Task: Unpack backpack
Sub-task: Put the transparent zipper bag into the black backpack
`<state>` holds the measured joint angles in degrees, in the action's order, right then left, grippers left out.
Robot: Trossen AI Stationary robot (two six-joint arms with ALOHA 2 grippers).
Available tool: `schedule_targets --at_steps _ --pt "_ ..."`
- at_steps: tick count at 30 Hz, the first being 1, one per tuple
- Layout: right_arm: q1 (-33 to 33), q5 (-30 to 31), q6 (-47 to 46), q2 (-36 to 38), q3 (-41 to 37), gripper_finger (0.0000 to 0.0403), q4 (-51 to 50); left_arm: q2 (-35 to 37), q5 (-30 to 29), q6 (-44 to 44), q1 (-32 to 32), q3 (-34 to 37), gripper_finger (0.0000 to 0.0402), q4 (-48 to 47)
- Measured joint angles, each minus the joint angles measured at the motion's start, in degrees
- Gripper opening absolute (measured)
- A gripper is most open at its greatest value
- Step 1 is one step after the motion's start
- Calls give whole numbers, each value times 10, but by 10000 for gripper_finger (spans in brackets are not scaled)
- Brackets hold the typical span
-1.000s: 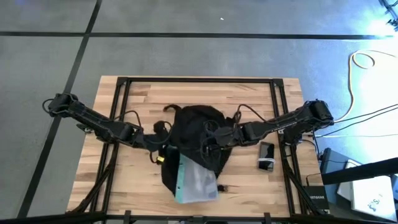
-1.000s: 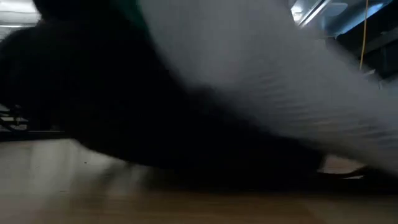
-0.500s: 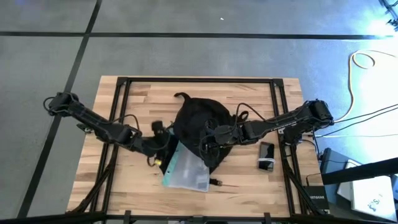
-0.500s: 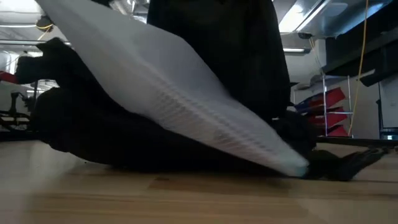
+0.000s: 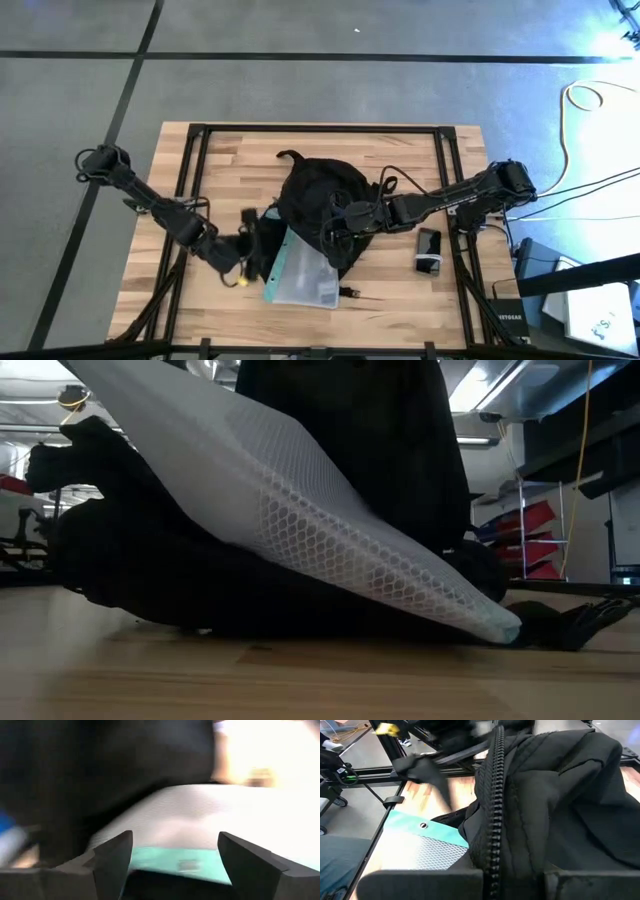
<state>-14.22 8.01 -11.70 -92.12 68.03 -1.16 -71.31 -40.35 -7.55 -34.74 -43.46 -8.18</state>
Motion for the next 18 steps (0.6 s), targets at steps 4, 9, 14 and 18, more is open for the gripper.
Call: schedule_targets --at_steps 4,9,14,18 --pt "0 1 0 0 0 3 0 -37 70 9 -26 0 279 77" --pt "0 2 0 0 0 3 1 -89 72 70 -57 0 279 198" --pt "0 4 0 0 0 3 0 -140 30 183 -87 -28 279 206" --pt "0 4 0 0 0 3 0 -176 20 225 -109 -63 279 204"
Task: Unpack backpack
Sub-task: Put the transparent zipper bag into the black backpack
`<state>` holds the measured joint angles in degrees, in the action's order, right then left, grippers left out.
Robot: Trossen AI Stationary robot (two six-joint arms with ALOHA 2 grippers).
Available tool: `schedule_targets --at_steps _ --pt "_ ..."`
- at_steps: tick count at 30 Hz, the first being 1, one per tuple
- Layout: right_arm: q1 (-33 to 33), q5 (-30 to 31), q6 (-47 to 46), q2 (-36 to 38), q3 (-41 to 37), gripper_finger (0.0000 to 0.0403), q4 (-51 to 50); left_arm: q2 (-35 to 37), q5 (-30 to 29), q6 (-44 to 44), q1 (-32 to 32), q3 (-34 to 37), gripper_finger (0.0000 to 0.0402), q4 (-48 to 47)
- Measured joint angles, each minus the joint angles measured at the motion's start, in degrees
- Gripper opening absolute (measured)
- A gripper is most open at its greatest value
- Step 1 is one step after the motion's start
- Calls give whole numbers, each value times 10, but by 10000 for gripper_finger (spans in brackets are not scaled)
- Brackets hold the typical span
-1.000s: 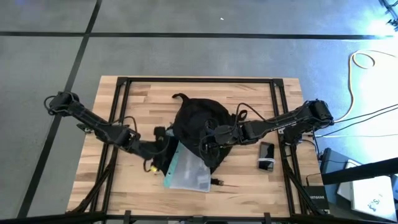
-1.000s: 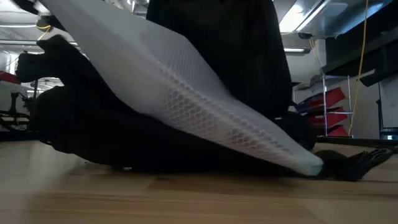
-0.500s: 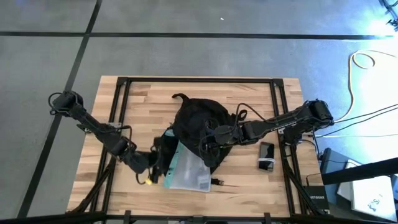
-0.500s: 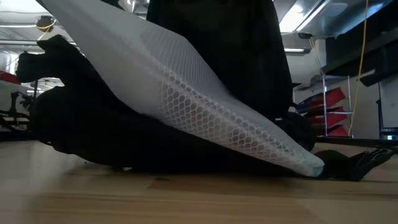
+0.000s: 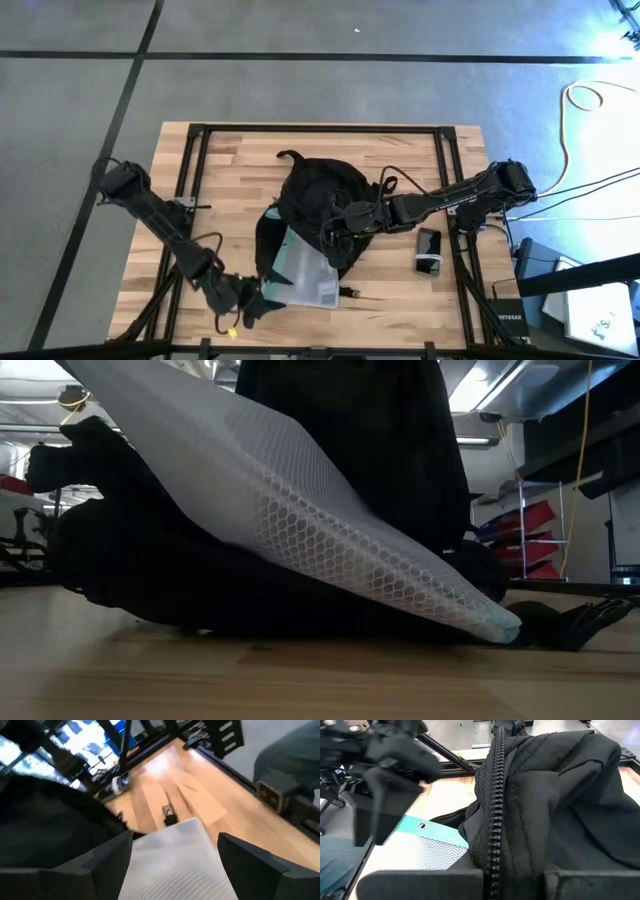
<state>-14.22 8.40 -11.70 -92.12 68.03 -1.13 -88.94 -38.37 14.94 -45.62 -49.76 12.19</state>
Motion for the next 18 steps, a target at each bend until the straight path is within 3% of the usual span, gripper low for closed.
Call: schedule_targets --at_steps 9,15,18 --pt "0 0 0 0 0 3 -1 -69 -23 -1 -24 -88 279 -179" --pt "0 0 0 0 0 3 -2 -92 -124 -11 -13 -92 279 -243" --pt "0 -10 0 0 0 3 -3 -94 -159 -12 -4 -92 279 -227"
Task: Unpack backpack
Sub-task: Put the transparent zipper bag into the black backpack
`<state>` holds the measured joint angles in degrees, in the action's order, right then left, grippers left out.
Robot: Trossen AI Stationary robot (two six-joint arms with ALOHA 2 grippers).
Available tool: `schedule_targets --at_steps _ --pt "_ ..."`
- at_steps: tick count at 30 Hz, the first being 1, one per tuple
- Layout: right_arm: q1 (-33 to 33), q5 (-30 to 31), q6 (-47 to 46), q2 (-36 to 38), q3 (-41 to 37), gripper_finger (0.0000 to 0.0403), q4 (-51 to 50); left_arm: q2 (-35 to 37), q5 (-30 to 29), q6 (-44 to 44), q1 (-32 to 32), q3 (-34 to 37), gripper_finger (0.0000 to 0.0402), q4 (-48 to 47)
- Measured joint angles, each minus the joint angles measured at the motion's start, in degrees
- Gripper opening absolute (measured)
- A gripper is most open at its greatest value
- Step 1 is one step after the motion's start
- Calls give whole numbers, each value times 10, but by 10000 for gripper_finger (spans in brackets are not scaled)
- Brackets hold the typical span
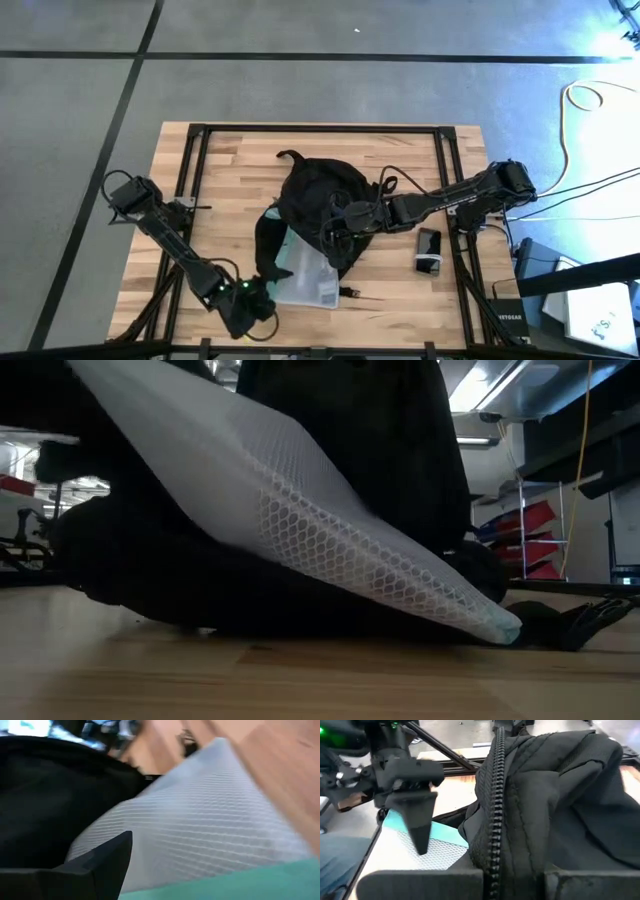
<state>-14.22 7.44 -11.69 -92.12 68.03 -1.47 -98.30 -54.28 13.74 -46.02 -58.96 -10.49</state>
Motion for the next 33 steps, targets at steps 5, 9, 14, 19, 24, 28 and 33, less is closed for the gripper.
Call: schedule_targets --at_steps 5,9,14,19,24,28,33 --pt "0 -33 2 0 0 1 -1 0 -111 -1 27 0 279 21" --pt "0 -45 2 0 0 1 2 0 -100 -21 63 0 278 22" --pt "0 -47 2 0 0 1 3 0 -40 -27 83 0 252 48" --pt "0 -50 2 0 0 1 4 0 84 9 76 0 203 77" --pt "-1 -49 2 0 0 1 13 -6 153 15 74 1 174 117" --pt "-1 -46 2 0 0 1 15 -27 132 32 75 1 162 153" --pt "-1 -65 2 0 0 0 14 -48 45 54 76 1 101 151"
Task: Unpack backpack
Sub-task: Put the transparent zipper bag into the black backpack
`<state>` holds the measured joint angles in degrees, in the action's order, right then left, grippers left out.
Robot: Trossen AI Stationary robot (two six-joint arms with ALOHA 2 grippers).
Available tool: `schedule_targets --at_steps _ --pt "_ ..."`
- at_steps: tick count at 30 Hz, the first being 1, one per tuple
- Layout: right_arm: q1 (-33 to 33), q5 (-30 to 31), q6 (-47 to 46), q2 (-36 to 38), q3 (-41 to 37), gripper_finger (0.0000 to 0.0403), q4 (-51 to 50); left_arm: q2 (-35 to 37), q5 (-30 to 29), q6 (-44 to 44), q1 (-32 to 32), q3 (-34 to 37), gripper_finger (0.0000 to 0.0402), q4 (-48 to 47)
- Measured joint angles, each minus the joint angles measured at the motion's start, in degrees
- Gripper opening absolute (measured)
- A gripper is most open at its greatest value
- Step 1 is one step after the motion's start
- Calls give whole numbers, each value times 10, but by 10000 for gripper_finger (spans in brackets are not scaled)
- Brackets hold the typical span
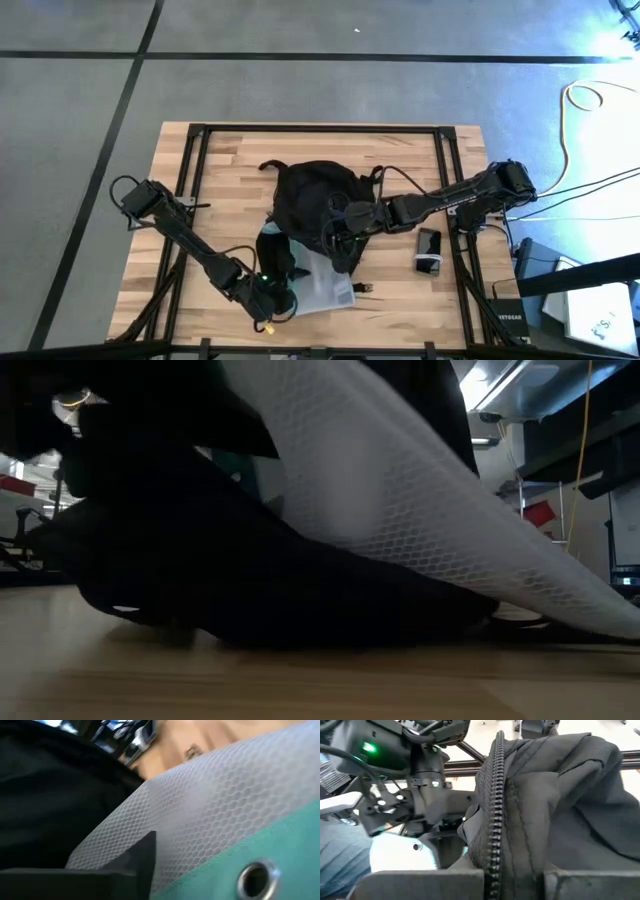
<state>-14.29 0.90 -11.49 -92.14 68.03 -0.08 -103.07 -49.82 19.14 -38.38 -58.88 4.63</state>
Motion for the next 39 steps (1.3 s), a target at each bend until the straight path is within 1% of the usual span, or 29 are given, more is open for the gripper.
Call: schedule_targets --at_steps 3,4,7,11,17,21,23,26,28,30,35,39 --pt "-1 -14 0 0 0 0 -1 -1 -27 1 8 0 31 -12" --pt "-3 -18 0 0 0 0 -1 -1 -38 -1 11 0 16 -12" --pt "-4 -38 1 0 0 0 -2 -1 -81 9 23 0 4 -11" --pt "-10 -42 0 0 0 0 2 -1 -115 -4 62 0 1 -12" --pt "-9 -50 -2 -1 0 0 11 -1 -122 -68 132 0 0 -40" --pt "-8 -53 -2 -1 0 0 14 -1 -144 -62 161 0 0 -43" --pt "-8 -63 -2 -1 0 0 16 -1 -169 -48 170 0 0 -47" --pt "-8 -79 -1 -1 0 0 20 -1 -223 -42 180 0 0 -70" --pt "-11 -80 -1 0 0 0 22 -1 -249 -64 189 0 0 -102" --pt "-11 -79 -2 0 0 0 22 -1 -263 -105 195 0 0 -145" --pt "-12 -79 -2 0 0 0 19 -1 -270 -219 207 0 0 -244" --pt "-13 -77 -2 0 0 0 12 3 -272 -247 194 0 5 -265"
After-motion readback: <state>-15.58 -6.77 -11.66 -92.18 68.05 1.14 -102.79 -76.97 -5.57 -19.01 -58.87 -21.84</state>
